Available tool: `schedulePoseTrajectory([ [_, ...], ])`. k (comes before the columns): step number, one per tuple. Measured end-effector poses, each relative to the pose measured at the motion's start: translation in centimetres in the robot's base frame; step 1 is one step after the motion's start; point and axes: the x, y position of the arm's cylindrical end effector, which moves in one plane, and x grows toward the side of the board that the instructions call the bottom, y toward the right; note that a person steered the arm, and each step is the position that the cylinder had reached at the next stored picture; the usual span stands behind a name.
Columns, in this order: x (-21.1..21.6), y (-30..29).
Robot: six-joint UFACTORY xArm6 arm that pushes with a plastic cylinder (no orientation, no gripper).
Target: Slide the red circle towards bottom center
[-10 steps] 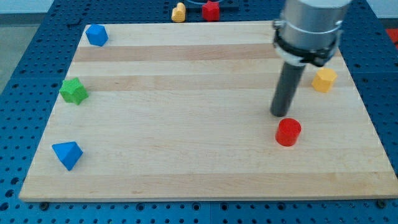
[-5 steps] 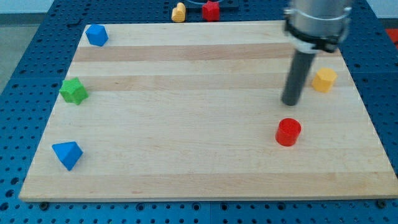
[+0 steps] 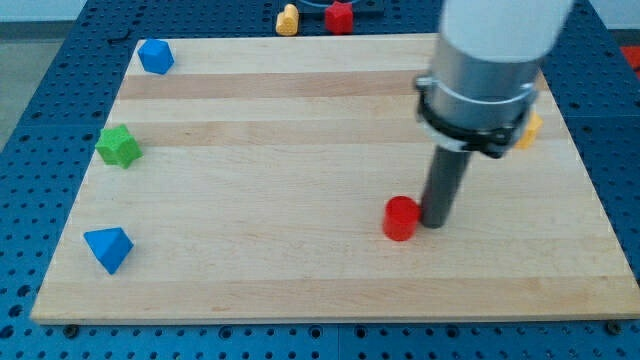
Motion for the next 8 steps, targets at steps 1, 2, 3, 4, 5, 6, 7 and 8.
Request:
schedulePoseTrajectory([
  [1,0.2,-4.1],
  [2,0.1,-5.6],
  [3,-2.0,-4.8],
  [4,-3.3,-5.0],
  [5,-2.5,-6.6],
  [6,0.5,-8.0],
  [7,1.4,-8.2],
  [8,0.0,-8.3],
])
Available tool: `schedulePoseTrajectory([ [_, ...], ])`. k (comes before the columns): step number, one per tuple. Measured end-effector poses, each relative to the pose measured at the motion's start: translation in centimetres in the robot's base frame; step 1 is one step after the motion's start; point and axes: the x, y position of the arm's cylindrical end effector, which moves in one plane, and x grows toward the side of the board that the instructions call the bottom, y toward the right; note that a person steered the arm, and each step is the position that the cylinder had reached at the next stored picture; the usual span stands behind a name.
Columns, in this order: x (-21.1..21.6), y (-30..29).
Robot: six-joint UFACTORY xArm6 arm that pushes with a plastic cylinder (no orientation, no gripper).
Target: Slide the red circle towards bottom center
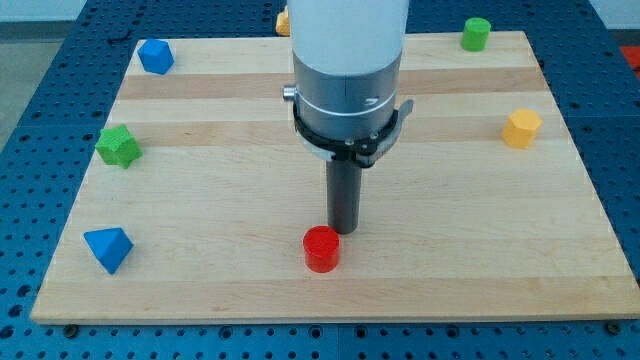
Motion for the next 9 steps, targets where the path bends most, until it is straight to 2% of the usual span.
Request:
schedulePoseTrajectory([
  [2,-0.2,-4.3],
  [4,2.7,-6.7],
  [9,2.5,-2.0],
])
